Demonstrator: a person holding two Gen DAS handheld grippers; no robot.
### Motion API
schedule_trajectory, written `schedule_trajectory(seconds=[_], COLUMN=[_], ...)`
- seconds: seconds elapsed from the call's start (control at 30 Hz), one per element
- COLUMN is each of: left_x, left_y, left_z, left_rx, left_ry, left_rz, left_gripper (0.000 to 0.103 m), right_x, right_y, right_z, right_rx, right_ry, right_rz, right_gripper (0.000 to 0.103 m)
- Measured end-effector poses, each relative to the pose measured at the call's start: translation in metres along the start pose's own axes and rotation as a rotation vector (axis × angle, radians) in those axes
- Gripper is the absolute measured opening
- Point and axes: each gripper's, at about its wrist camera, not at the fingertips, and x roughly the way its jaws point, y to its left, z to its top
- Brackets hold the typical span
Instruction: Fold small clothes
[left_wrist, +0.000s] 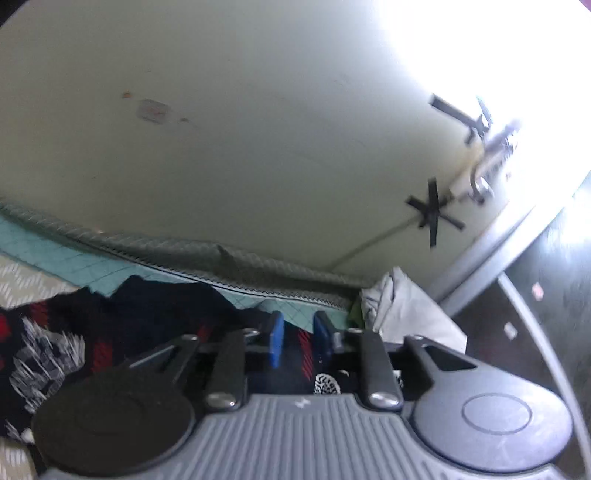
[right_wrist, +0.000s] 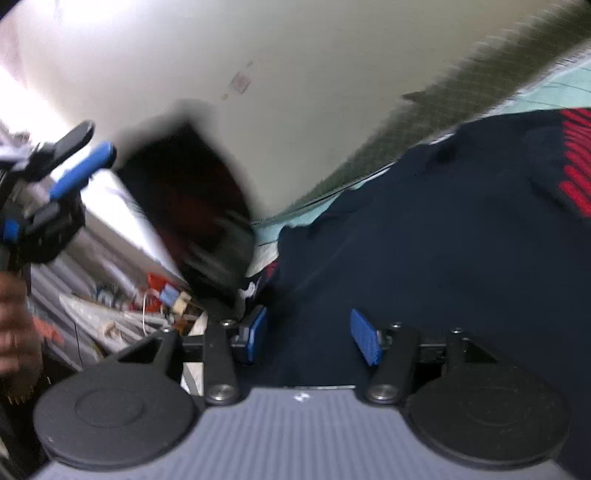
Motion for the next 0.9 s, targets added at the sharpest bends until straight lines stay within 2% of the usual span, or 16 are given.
schedule_trajectory(seconds=[0.07,0.13,0.2,0.27,0.33,0.37,0.4,0.43,0.47,0.5,0.57,0.67,0.7,0.77,0.83,0.9], left_x=[-0.006,-0.020,-0.036,-0.045,-0.049,-0.050,-0.050,-0.050,-0.049,-0.052,-0.057,-0.063,-0.062,-0.053,-0.041,-0.021], left_y=[0.004,0.024,0.043,0.069,0.098,0.113,0.126,0.139,0.149,0.160,0.176,0.187,0.186,0.181,0.173,0.166], left_z=[-0.001,-0.002,-0.008,-0.022,-0.040,-0.050,-0.058,-0.066,-0.072,-0.077,-0.086,-0.088,-0.085,-0.081,-0.079,-0.079], left_rx=[0.000,-0.037,-0.061,-0.101,-0.161,-0.192,-0.223,-0.255,-0.283,-0.306,-0.348,-0.389,-0.391,-0.371,-0.330,-0.271], left_ry=[-0.057,-0.131,-0.212,-0.280,-0.300,-0.291,-0.277,-0.263,-0.254,-0.250,-0.252,-0.268,-0.269,-0.265,-0.257,-0.228], left_rz=[0.019,0.074,0.180,0.318,0.420,0.445,0.462,0.476,0.488,0.498,0.510,0.478,0.461,0.434,0.412,0.445], left_gripper=[0.031,0.036,0.037,0.040,0.040,0.040,0.040,0.040,0.040,0.040,0.040,0.040,0.040,0.040,0.040,0.044], right_x=[-0.006,-0.009,-0.011,-0.013,-0.015,-0.014,-0.012,-0.010,-0.008,-0.006,-0.010,-0.040,-0.054,-0.073,-0.076,-0.068], right_y=[-0.010,-0.019,-0.023,-0.022,-0.018,-0.017,-0.016,-0.017,-0.017,-0.016,-0.017,0.001,0.011,0.021,0.017,0.003], right_z=[0.006,0.010,0.010,0.011,0.011,0.011,0.011,0.011,0.012,0.011,0.012,0.017,0.018,0.018,0.018,0.020], right_rx=[0.065,0.124,0.155,0.147,0.112,0.096,0.080,0.066,0.056,0.054,0.053,-0.069,-0.129,-0.204,-0.220,-0.166], right_ry=[-0.027,-0.048,-0.066,-0.085,-0.104,-0.109,-0.110,-0.107,-0.100,-0.097,-0.123,-0.290,-0.372,-0.477,-0.477,-0.408], right_rz=[0.003,0.003,-0.009,-0.032,-0.063,-0.077,-0.093,-0.106,-0.120,-0.139,-0.158,-0.224,-0.260,-0.345,-0.396,-0.400], right_gripper=[0.053,0.048,0.043,0.044,0.047,0.047,0.043,0.039,0.031,0.012,0.007,0.006,0.006,0.007,0.007,0.009])
